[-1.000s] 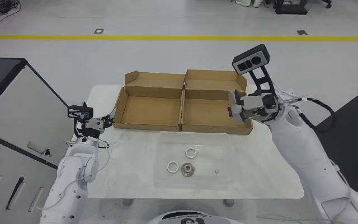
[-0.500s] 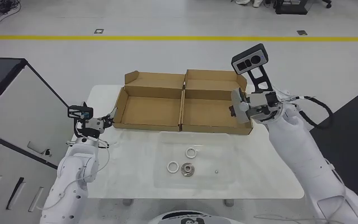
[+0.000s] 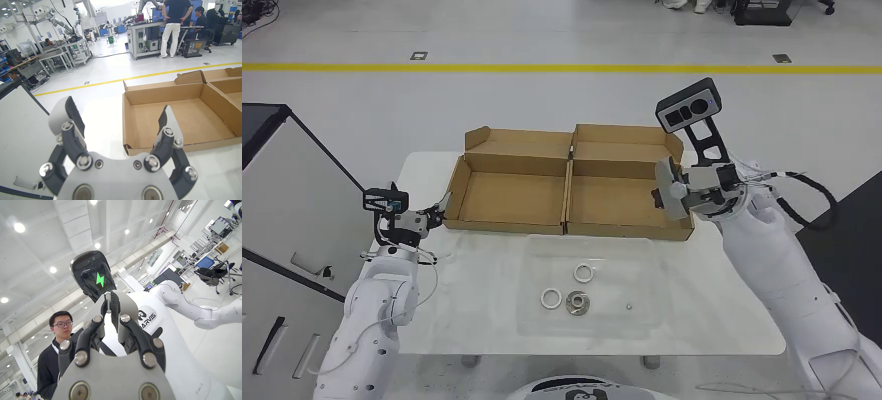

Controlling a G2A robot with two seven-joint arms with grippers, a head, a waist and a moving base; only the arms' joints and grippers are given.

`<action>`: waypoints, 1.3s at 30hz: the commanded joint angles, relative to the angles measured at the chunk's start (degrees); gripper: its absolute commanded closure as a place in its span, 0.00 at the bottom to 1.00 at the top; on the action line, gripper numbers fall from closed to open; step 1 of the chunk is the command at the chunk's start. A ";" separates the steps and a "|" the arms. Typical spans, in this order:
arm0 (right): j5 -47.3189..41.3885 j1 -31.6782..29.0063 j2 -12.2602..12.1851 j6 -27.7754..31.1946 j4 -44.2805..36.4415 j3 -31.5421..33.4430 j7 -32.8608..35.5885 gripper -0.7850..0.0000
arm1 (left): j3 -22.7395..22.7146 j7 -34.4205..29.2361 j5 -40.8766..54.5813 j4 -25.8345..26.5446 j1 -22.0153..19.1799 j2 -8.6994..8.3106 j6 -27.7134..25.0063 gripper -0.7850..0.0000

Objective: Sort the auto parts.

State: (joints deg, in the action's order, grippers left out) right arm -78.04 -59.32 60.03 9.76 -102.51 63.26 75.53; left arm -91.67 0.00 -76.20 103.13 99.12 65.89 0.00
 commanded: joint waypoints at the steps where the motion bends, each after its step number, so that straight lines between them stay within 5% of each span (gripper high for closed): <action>1: 0.00 0.00 0.00 0.00 0.00 0.00 0.00 1.00 | 0.00 0.00 0.00 0.00 0.00 0.00 0.00 0.00; 18: 1.81 -0.57 -0.03 -0.41 -0.55 0.66 -2.07 1.00 | 0.00 0.00 0.00 0.00 0.00 0.00 0.00 0.00; 28: 26.65 1.97 -2.25 -14.53 0.28 9.18 -14.70 1.00 | 0.00 0.00 0.00 0.00 0.00 0.00 0.00 0.00; 39: 54.29 9.13 -3.79 -29.70 0.01 7.52 -19.16 1.00 | 0.00 0.00 0.00 0.00 0.00 0.00 0.00 0.00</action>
State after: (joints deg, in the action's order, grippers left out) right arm -26.89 -51.03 56.36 -19.30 -102.98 71.14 56.15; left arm -91.67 0.00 -76.20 103.13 99.12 65.89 0.00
